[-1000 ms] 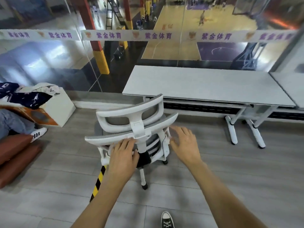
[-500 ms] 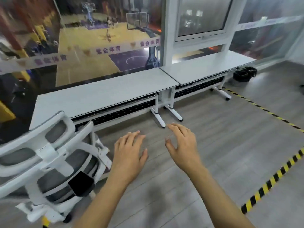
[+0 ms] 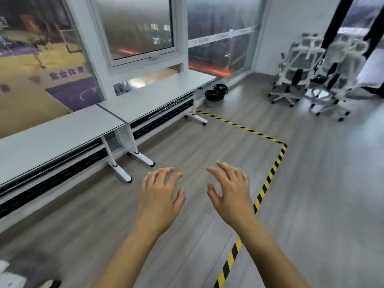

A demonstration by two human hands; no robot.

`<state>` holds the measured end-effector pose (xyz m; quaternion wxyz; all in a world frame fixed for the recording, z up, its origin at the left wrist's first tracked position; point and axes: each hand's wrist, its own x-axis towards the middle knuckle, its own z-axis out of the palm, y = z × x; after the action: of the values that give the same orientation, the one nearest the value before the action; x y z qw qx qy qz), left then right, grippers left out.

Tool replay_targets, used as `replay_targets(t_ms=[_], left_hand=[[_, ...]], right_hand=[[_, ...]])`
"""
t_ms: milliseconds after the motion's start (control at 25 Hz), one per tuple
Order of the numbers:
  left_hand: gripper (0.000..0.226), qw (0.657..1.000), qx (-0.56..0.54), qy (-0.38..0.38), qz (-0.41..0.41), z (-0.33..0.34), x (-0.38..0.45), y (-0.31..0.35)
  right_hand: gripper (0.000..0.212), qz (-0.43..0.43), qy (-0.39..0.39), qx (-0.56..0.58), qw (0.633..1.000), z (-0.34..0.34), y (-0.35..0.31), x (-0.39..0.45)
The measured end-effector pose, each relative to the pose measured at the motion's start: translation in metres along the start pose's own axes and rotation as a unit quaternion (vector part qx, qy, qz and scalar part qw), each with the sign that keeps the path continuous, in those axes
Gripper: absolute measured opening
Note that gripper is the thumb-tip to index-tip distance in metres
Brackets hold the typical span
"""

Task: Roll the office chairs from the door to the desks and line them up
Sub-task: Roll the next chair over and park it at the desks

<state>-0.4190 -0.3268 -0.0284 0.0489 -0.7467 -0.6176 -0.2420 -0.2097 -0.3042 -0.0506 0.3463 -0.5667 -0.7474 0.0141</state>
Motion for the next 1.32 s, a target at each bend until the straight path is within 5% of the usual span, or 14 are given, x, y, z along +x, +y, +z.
replay_targets(t_ms=[880,1320], left_hand=[[0.031,0.955,-0.131,-0.066,0.258,0.361,0.547,0.371],[0.027,0.944,-0.172,-0.088,0.267,0.558,0.831,0.584]], right_hand=[[0.045,0.223,0.084,-0.135,0.962,-0.113,0.576,0.312],[0.047,0.262,0.097,-0.135,0.951,-0.165,0.926,0.507]])
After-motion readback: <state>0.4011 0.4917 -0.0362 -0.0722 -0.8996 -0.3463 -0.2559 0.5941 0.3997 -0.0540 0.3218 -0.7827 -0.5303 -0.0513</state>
